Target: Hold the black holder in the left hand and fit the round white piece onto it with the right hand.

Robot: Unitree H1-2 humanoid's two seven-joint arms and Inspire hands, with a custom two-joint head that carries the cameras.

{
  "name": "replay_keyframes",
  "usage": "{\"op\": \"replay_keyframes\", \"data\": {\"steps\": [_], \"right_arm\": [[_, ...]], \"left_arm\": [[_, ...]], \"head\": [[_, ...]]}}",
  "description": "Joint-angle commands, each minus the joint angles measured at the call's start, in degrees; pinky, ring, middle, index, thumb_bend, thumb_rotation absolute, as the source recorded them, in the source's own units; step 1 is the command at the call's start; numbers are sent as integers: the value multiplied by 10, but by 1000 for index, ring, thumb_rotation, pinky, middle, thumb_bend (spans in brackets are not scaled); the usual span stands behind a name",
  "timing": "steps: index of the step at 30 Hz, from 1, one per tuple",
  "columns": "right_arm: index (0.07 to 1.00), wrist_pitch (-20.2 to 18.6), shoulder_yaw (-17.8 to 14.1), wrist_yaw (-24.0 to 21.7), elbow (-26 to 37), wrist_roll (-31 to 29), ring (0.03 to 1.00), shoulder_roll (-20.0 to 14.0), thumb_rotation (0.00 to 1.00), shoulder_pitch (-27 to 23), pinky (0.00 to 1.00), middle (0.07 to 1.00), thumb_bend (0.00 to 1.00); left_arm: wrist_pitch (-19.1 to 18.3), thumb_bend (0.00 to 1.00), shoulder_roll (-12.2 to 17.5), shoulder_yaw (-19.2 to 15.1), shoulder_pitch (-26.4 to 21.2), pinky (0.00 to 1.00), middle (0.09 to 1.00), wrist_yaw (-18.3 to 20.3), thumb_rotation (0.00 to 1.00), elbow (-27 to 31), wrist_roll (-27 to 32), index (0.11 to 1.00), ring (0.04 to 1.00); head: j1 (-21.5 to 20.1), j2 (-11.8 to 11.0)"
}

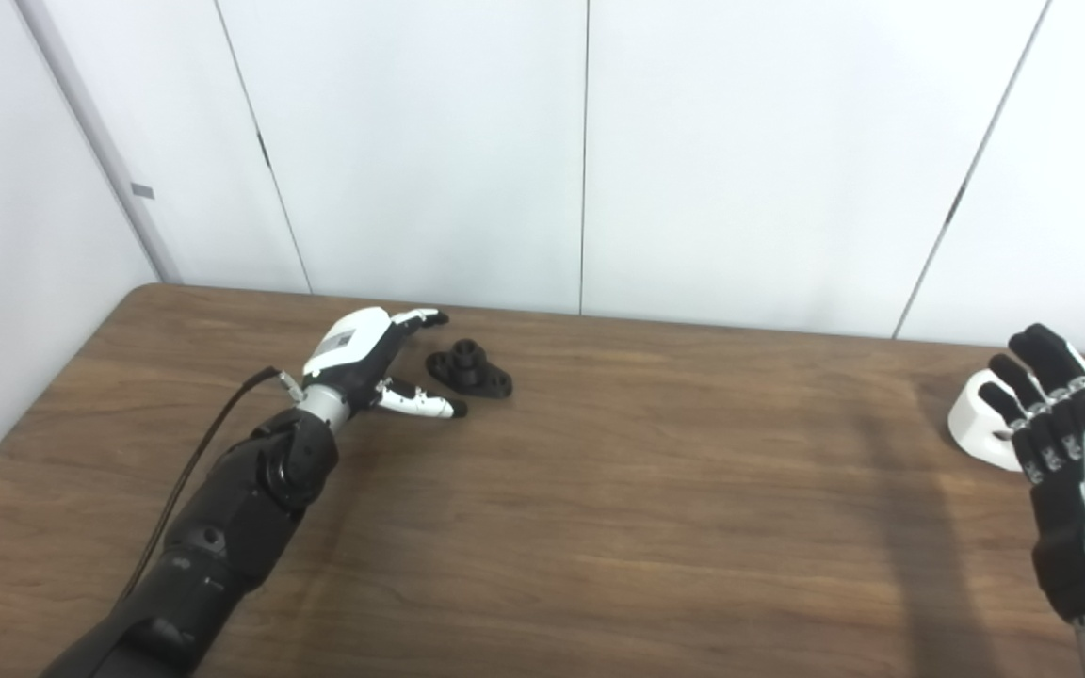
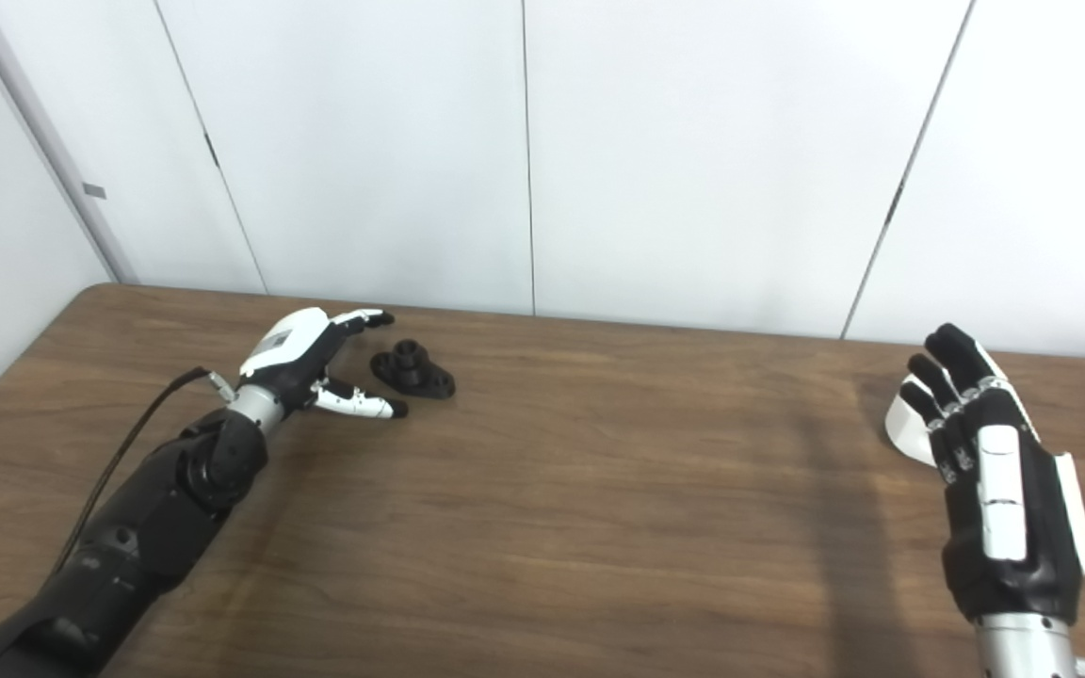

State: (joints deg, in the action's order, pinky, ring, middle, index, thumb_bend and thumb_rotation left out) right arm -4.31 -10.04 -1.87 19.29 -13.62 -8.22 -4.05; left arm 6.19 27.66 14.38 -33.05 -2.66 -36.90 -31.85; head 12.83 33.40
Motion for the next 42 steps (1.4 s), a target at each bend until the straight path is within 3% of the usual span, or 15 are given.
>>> {"op": "replay_keyframes", "data": {"steps": [1,15,23,30,42], "right_arm": [[853,13,0,6,19,8,893,3,856,-9,880,897,354],[865,14,7,12,23,21,906,10,882,-8,895,908,337],[860,21,9,12,17,29,888,10,884,-5,865,900,341],[863,26,11,12,19,33,887,11,862,2,861,898,357],[854,34,13,9,23,26,877,14,875,10,844,887,308]], "left_arm": [[3,1000,23,2,-20,855,887,-4,265,-10,-14,843,893],[9,1000,42,34,-36,998,905,4,288,-25,-44,806,952],[3,1000,35,36,-46,1000,926,1,291,-36,-49,808,981],[28,1000,21,45,-62,1000,935,-7,372,-71,-43,826,981],[47,1000,3,57,-84,1000,931,-12,367,-116,-38,821,973]], "head": [[-4,0],[-26,-6],[-36,-6],[-48,-6],[-72,-6]]}}
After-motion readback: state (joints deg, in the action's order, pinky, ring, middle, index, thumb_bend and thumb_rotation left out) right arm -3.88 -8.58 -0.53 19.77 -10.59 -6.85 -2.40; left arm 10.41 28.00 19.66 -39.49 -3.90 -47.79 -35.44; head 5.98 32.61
